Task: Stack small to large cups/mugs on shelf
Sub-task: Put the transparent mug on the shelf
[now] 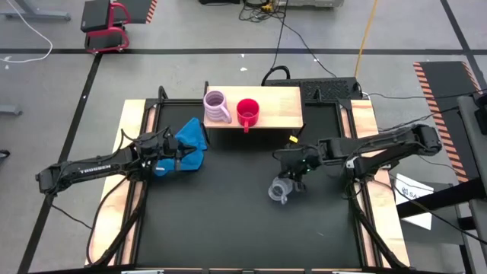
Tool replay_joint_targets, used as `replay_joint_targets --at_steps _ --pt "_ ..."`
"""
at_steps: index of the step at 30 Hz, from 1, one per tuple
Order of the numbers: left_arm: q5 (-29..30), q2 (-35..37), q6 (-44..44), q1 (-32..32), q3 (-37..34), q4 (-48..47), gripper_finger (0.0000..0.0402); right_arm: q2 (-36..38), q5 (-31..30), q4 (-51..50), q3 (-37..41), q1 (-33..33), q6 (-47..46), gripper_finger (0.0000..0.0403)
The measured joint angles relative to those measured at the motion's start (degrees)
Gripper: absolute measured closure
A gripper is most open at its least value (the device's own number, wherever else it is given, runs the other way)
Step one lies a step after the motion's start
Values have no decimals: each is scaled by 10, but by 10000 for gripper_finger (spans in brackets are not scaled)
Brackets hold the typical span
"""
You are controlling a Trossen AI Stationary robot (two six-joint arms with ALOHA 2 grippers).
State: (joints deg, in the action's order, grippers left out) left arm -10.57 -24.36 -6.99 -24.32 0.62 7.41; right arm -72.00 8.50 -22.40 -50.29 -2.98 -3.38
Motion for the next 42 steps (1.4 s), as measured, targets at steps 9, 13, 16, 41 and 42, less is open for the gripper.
replay_joint_targets --at_steps 9,13,16,41,42 --pt "-3 0 0 0 0 1 371 70 -11 -40 -1 0 0 402" --pt "-3 0 1 0 0 1 371 94 -12 -49 -1 -1 -3 402" --pt "-4 0 2 0 0 1 371 106 -12 -50 -1 -1 -6 403" --pt "-4 0 0 0 0 1 371 278 -42 -30 80 0 -35 403" --pt "-4 0 0 0 0 1 371 287 -42 -27 86 0 -36 403"
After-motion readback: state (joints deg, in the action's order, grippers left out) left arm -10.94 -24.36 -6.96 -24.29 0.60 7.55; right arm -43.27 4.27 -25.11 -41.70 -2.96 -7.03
